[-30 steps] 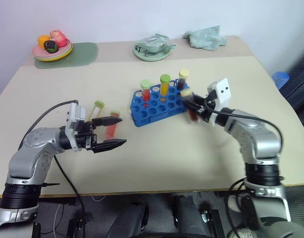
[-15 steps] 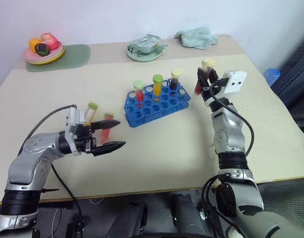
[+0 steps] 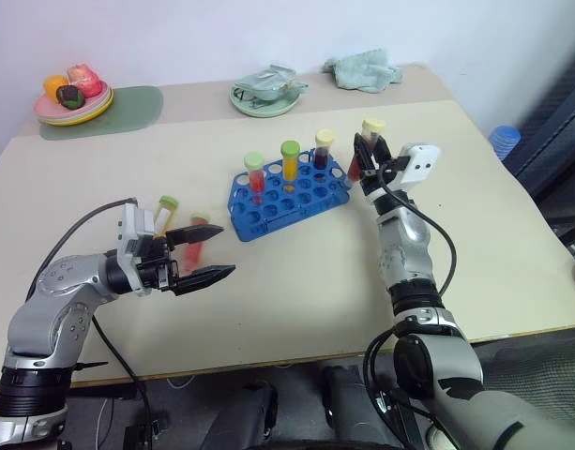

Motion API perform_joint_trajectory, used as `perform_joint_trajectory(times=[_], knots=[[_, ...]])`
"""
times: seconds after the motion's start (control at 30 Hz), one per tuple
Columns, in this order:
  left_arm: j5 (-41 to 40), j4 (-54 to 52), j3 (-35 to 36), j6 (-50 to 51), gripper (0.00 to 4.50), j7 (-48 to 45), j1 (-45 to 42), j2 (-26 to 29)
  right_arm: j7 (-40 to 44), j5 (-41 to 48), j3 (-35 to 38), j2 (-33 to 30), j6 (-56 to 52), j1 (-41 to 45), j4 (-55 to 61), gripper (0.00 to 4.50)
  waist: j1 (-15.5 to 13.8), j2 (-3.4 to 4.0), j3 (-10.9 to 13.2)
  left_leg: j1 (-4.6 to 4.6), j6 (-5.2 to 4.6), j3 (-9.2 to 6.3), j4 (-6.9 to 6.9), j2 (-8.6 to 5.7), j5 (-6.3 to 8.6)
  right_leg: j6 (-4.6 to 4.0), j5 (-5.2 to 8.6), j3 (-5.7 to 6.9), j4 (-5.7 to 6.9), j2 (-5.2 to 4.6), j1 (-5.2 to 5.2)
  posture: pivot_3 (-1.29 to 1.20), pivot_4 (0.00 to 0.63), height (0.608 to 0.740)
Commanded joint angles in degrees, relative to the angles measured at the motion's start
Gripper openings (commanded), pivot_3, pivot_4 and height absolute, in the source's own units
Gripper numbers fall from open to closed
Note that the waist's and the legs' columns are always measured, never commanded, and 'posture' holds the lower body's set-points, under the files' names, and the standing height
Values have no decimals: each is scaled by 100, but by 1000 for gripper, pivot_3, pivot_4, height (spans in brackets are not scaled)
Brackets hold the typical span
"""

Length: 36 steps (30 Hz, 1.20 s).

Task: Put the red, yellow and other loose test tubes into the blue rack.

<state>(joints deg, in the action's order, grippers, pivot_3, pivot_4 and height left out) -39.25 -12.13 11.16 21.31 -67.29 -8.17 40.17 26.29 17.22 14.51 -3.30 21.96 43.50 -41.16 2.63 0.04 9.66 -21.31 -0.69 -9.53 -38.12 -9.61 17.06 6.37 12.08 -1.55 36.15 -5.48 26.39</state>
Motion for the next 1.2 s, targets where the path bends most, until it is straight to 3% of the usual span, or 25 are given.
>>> perform_joint_trajectory(times=[0.03, 0.63, 1.1, 1.13, 1.2], knots=[[-125, -182, 209, 47, 4117, 33, 41, 103, 114, 51, -35, 89, 352, 242, -205, 1356, -4, 0, 0, 0, 0, 0, 0, 1, 0, 0, 0, 0, 0, 0, 0, 0, 150, 740], [-173, -467, 265, 220, 4117, 249, 150, 73, 72, -335, -166, 150, 1214, 612, -1742, 1356, 22, 2, -3, 8, 14, 4, 0, 17, 1, -12, -7, -2, 0, 17, -3, 0, 150, 740], [-133, -455, 247, 147, 4117, 527, 54, -51, -263, -706, -209, 101, 1816, 644, -2291, 1356, 2, 2, -5, 10, 20, 4, 1, 23, 1, -17, -10, -4, 0, 26, -3, 0, 150, 740], [-146, -440, 269, 155, 4117, 577, 41, -80, -287, -705, -195, 109, 1874, 654, -2308, 2076, 2, 2, -5, 10, 20, 4, 0, 23, 1, -17, -10, -4, 0, 26, -3, 0, 150, 740], [-188, -435, 331, 192, 4117, 712, 31, -145, -376, -774, -210, 102, 2010, 651, -2296, 2875, 3, 2, -5, 9, 20, 4, 0, 23, 1, -17, -11, -4, -1, 26, -3, 0, 150, 740]])
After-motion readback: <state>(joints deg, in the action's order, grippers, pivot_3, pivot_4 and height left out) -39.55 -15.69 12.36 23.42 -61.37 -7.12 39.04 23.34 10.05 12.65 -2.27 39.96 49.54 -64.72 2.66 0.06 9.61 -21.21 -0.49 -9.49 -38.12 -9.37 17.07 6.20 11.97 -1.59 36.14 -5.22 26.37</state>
